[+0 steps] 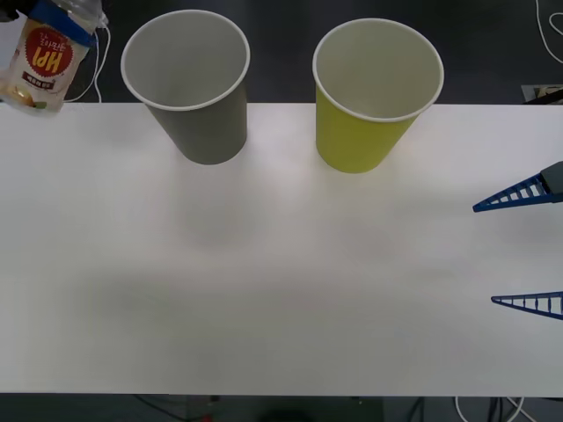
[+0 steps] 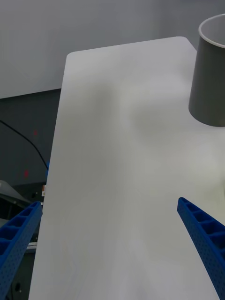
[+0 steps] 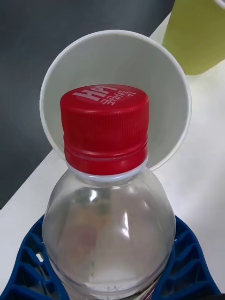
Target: Put the can into the green bin and the plastic bottle into the gray bin
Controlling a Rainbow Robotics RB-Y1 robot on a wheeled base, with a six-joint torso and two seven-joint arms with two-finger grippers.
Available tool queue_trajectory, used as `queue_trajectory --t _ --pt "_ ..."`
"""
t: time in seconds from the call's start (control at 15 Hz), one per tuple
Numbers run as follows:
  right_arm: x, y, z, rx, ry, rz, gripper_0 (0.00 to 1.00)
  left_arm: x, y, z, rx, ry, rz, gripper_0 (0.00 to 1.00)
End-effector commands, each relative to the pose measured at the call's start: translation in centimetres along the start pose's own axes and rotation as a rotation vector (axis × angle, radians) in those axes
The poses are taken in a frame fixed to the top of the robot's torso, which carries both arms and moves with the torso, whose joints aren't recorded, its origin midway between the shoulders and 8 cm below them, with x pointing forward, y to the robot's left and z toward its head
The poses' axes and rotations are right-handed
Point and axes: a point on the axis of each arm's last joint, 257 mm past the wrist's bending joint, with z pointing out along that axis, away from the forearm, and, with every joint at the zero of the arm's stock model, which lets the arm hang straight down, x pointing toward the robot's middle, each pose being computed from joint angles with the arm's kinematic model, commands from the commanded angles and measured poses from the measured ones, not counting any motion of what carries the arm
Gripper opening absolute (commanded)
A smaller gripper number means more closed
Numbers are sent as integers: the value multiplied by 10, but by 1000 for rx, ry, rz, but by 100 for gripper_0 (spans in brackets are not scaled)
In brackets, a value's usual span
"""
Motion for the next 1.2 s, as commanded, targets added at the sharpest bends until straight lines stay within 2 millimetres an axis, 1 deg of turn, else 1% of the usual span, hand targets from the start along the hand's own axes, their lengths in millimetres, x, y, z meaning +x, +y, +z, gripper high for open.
queue_trajectory --t 0.07,0.27,0.33,0.53,1.0,1.13,1.2 --pt "0 0 0 0 0 0 100 -13 -1 -1 22 24 -7 0" --pt "0 0 0 0 0 0 100 -29 1 0 22 34 -14 0" --pt "0 0 0 0 0 0 100 -39 4 2 0 33 -2 0" --pt "0 0 0 0 0 0 100 -65 4 9 -21 27 9 0" --pt "0 0 0 0 0 0 100 -116 -10 25 -18 17 9 0" --pt "0 0 0 0 0 0 100 -128 -16 31 -10 13 7 0" --pt "0 0 0 0 0 0 100 -131 -16 35 -11 11 5 0"
